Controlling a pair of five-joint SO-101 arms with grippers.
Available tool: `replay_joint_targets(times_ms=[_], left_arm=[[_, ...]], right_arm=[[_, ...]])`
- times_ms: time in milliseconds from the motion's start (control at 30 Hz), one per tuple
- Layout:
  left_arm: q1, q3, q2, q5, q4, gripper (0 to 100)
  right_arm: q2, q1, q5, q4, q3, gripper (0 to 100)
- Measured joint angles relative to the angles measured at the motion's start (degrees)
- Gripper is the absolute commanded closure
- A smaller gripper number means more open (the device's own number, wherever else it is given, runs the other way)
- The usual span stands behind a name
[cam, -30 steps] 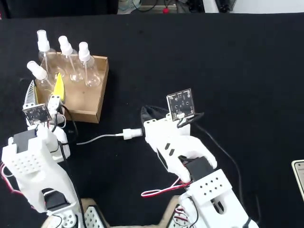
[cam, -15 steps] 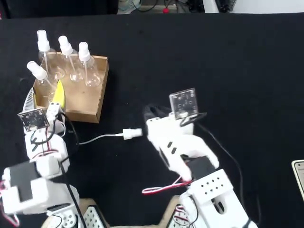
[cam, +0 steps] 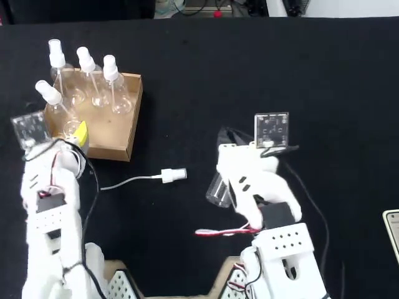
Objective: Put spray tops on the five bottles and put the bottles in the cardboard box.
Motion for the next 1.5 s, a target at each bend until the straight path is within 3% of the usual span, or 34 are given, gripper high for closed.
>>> replay_joint_targets(times_ms=[100, 167, 400, 700, 933, 1167, 1500], left_arm=[[0.0, -5.19, -8.53, 0.0, 19.78, 71], [0.0, -5.71, -12.31, 0.0, 26.99, 71], [8.09, -4.31, -18.46, -8.0, 31.91, 72], [26.73, -11.96, -17.14, -8.7, 46.51, 71], [41.14, -22.68, -4.84, -8.7, 50.37, 72], [52.4, -37.19, 13.01, -3.52, 53.45, 71], [59.96, -47.74, 33.32, -2.11, 45.98, 71]], right_arm=[[0.0, 4.04, 0.0, -0.09, -1.05, 98.0], [0.0, 5.98, 0.0, -0.09, -1.23, 98.0], [0.0, 7.3, 0.0, 4.31, -6.15, 97.9], [0.0, 13.98, 0.0, 13.01, -7.12, 97.9], [0.0, 22.15, 0.44, 13.19, -6.15, 93.0], [0.0, 35.16, 7.65, 13.19, 1.93, 88.1], [0.0, 57.67, 19.16, 13.19, 3.52, 87.9]])
